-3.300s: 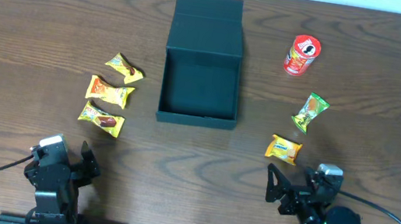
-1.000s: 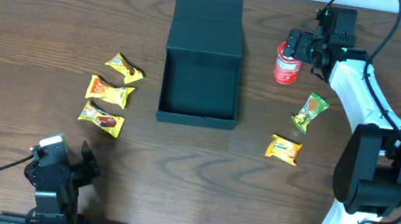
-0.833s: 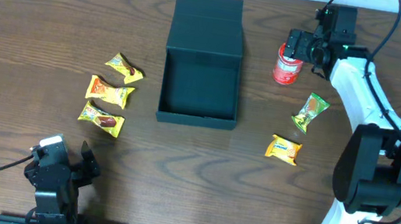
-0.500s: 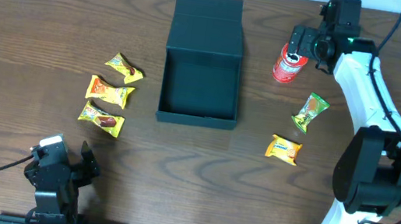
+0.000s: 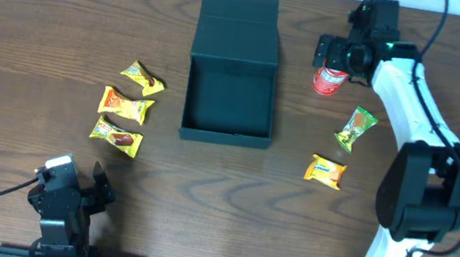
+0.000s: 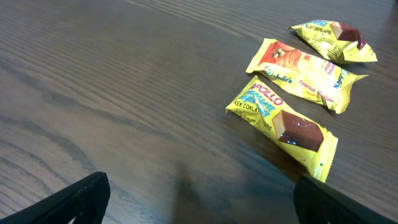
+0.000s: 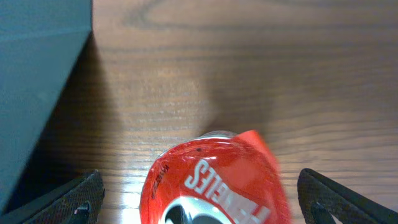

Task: Pack container
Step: 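Reach the right gripper to the red can and grasp it, then carry the red can with the right gripper into the black box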

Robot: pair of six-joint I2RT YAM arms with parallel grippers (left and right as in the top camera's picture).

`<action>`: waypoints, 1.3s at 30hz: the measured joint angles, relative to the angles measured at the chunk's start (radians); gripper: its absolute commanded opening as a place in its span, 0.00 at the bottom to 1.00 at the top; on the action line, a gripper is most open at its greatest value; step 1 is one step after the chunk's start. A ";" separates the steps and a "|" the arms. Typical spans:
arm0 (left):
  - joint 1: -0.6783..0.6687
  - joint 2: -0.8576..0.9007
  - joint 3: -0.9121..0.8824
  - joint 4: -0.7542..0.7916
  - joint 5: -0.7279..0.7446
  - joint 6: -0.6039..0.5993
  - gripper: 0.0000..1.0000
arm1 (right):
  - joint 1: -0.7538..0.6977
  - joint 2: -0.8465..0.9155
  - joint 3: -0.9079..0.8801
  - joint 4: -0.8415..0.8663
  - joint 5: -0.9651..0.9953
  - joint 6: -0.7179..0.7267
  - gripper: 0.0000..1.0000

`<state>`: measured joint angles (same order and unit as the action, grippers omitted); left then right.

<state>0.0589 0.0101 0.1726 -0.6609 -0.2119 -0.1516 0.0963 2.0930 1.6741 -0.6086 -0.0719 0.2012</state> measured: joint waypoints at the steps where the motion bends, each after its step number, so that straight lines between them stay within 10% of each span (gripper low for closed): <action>1: 0.000 0.000 0.000 0.000 0.000 0.000 0.95 | 0.002 0.014 0.000 0.000 0.000 0.000 0.99; 39: 0.000 0.000 0.000 0.000 0.000 0.000 0.96 | 0.023 0.069 0.071 -0.128 0.019 0.008 0.46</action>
<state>0.0589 0.0101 0.1726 -0.6609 -0.2115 -0.1516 0.1196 2.1620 1.7451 -0.7368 -0.0528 0.2089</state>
